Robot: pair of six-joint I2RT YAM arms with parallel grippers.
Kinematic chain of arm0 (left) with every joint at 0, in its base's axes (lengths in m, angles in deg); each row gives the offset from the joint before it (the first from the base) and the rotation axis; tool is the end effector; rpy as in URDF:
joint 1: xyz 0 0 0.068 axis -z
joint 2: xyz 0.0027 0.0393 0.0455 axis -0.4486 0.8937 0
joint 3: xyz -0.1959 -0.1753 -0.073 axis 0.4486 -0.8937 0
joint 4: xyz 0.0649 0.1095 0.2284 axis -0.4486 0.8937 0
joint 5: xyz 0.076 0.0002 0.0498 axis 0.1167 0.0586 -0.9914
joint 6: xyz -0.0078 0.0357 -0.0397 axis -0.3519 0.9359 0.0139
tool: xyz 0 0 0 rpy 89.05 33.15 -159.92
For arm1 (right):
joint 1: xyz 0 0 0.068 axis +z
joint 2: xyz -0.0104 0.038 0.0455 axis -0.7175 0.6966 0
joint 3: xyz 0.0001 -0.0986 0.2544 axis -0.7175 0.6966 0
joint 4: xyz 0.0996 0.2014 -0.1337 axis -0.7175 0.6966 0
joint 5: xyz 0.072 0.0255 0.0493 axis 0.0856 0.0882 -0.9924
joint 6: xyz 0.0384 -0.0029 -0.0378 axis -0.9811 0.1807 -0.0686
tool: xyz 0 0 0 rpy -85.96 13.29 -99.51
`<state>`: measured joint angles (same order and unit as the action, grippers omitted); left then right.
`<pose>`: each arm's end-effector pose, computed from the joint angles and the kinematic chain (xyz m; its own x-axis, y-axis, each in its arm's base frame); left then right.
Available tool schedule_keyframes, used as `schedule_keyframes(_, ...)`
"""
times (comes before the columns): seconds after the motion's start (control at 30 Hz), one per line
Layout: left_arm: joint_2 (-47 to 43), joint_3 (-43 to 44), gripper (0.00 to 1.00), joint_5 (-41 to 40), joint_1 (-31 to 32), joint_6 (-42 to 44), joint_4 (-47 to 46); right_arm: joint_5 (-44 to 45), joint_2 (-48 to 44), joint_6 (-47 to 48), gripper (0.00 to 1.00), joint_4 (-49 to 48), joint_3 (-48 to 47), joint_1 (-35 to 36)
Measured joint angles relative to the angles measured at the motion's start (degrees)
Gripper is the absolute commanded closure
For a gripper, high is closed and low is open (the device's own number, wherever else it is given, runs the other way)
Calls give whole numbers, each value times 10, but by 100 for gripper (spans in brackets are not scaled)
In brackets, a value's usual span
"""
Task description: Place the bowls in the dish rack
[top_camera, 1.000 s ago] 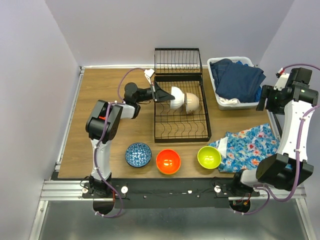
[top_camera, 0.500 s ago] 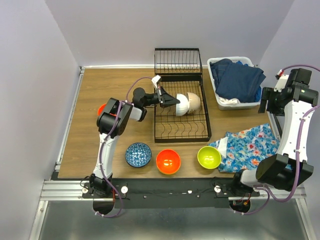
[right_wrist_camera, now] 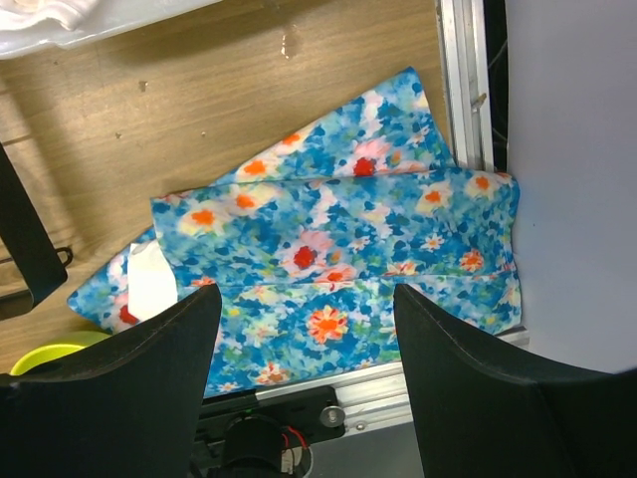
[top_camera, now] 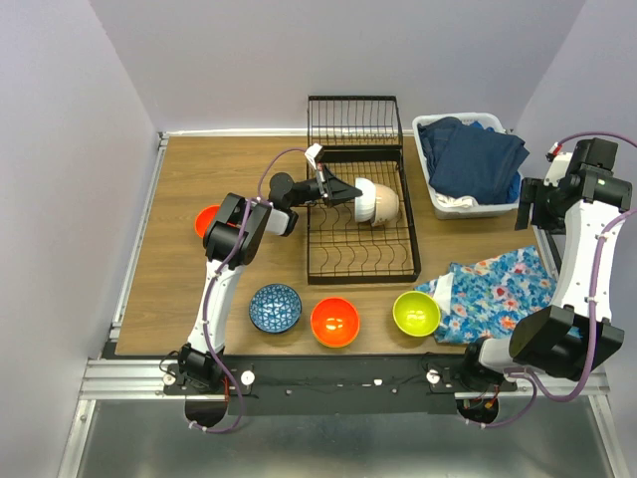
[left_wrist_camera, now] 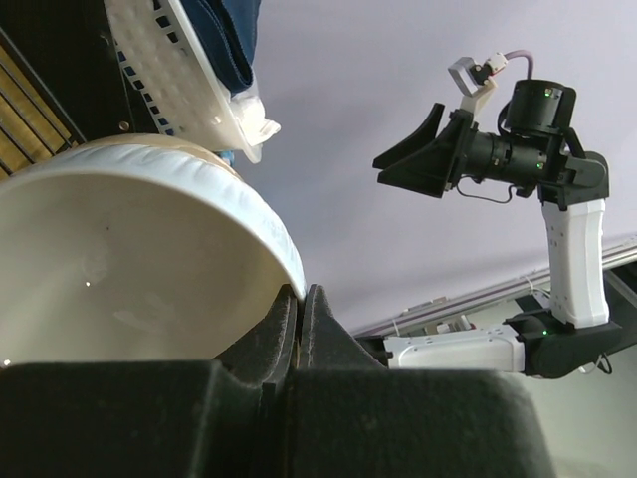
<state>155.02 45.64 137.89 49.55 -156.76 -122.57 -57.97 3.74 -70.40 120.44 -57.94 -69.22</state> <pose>0.4382 -0.2164 0.1434 -0.9389 -0.2412 -0.2456 0.2856 -0.1480 -0.9468 0.2353 -0.1003 0.3731 -0.8508 0.1386 -0.5068 0.2066 0.9751 -0.0801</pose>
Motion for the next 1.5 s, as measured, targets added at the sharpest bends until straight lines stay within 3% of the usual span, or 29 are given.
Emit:
schedule_keyframes(0.6, 14, 4, 100, -4, 0, -29, -27, 4, 5, 4, 22, 1, 6, 0)
schedule_keyframes(0.67, 13, -4, 93, -9, 0, -27, -33, 4, 7, 4, 22, 1, 6, 0)
schedule_keyframes(0.77, 4, -26, 91, -19, 0, -16, -40, 3, 10, 4, 22, 1, 6, 0)
schedule_keyframes(1.0, -39, -101, 82, -31, -3, 70, -33, 3, 15, 3, 22, 0, 8, 0)
schedule_keyframes(1.07, -49, -115, 72, -31, -5, 99, -26, 3, 15, 3, 22, -1, 12, 0)
schedule_keyframes(1.23, -73, -143, 59, -31, -4, 171, 5, -5, 15, -1, 22, -2, 21, 0)
schedule_keyframes(1.5, -167, -170, 46, -48, -3, 338, 177, -26, 15, -10, 22, -7, 26, 0)
